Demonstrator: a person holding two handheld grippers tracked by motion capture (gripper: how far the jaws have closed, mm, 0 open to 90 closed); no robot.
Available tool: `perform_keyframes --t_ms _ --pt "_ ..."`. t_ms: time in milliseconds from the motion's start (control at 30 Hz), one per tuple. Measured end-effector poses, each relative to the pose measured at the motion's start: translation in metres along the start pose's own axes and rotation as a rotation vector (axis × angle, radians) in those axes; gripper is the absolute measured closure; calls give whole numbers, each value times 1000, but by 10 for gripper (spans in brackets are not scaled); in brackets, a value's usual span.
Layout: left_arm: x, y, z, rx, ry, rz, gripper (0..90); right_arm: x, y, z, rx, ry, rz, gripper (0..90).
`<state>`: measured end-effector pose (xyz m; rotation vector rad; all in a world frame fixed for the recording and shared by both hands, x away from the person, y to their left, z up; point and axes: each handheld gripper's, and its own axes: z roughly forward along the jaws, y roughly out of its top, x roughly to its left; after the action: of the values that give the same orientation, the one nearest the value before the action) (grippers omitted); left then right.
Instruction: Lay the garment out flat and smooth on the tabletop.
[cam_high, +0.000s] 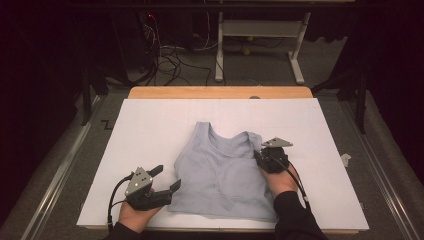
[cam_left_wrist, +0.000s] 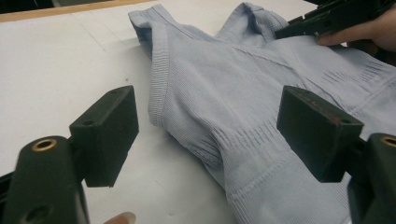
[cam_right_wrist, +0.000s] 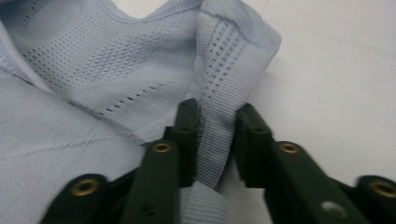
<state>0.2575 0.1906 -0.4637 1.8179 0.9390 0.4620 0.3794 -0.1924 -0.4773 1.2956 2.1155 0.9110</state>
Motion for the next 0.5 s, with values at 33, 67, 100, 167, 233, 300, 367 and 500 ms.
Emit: perform_keyframes --t_ms 33,67,100,167,233,300,367,500 --pt "0 0 0 1 1 1 187 2 0 -1 -13 0 -11 800" --pt "0 -1 1 5 0 2 187 2 0 -3 -32 -1 -18 811" --pt "0 -1 1 10 1 4 187 2 1 -6 -57 -5 -20 812" --pt "-1 -1 0 16 6 9 187 0 4 -13 -93 2 -21 813" --pt "-1 -1 0 17 8 11 187 -3 8 -19 -138 5 -18 841" --pt "-2 -1 -1 20 9 13 187 -6 12 -24 -159 9 -2 844" --pt "-2 -2 -1 23 6 13 187 -10 17 -28 -189 16 23 862" --pt "-4 -2 -2 21 4 23 187 -12 23 -29 -210 21 31 864"
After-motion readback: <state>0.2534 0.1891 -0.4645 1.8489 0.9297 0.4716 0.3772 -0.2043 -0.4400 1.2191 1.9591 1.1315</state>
